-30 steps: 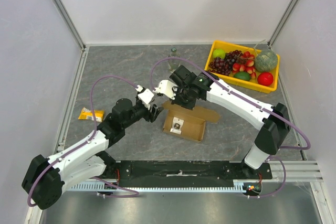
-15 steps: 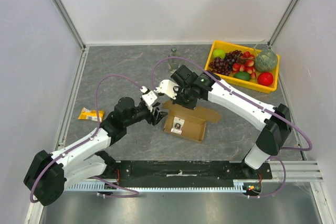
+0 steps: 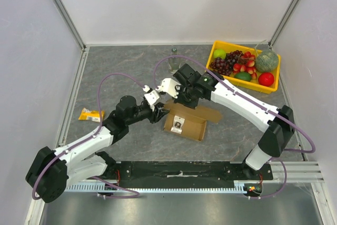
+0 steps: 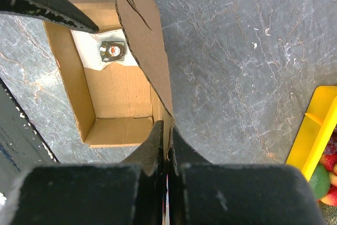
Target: Fold the paper box
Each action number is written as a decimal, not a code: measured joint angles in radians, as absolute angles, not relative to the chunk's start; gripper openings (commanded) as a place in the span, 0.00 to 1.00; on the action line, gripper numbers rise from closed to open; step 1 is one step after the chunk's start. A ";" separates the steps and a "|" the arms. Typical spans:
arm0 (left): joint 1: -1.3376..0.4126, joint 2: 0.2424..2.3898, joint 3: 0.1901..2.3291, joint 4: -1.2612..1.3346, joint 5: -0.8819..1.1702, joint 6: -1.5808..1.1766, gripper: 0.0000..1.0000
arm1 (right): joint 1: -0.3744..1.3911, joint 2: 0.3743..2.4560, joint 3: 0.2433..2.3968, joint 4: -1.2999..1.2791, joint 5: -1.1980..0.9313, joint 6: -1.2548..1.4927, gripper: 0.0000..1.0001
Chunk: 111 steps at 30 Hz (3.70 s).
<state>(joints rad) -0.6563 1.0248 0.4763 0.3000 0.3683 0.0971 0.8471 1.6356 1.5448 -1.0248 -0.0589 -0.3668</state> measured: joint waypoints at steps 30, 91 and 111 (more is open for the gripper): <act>-0.656 1.134 0.496 0.430 0.350 0.090 0.35 | 0.808 1.638 1.545 -1.018 -0.131 -0.352 0.00; -0.578 1.220 0.495 0.424 0.168 0.056 0.02 | 0.359 1.287 0.846 -0.136 -0.198 0.025 0.60; -0.545 1.288 0.531 0.424 0.194 0.054 0.02 | 0.342 1.452 0.855 -0.007 -0.385 -0.073 0.69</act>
